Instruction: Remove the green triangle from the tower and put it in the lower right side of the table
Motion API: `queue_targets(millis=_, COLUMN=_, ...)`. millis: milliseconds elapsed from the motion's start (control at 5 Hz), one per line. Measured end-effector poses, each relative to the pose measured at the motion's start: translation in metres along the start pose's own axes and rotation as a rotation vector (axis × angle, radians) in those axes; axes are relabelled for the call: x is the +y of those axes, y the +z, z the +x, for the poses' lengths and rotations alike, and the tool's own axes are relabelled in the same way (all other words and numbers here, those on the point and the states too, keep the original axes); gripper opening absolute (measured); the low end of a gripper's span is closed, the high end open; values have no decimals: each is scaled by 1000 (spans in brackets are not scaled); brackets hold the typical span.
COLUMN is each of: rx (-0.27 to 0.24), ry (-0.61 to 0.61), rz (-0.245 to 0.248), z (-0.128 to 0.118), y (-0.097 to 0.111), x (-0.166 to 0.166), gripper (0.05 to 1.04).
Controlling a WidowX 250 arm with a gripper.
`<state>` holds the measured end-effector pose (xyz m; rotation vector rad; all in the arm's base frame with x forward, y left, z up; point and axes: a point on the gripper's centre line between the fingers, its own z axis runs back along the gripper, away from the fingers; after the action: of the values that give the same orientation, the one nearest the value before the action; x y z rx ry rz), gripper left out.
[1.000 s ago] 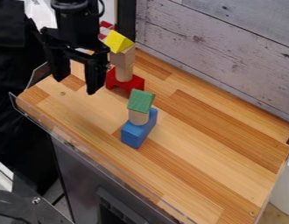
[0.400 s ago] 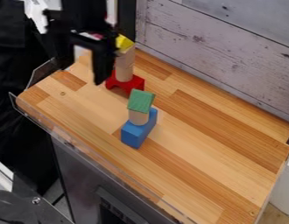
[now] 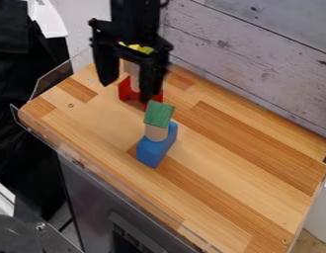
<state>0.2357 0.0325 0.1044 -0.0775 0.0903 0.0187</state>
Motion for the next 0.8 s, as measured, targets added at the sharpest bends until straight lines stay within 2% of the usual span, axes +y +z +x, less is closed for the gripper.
queue_targets(millis=200, rx=38, ry=-2, rz=-15, z=8, y=-10, x=0, gripper=1000)
queue_targets(millis=800, rx=74, ry=-53, rz=-39, z=12, y=-9, x=-14, gripper=999)
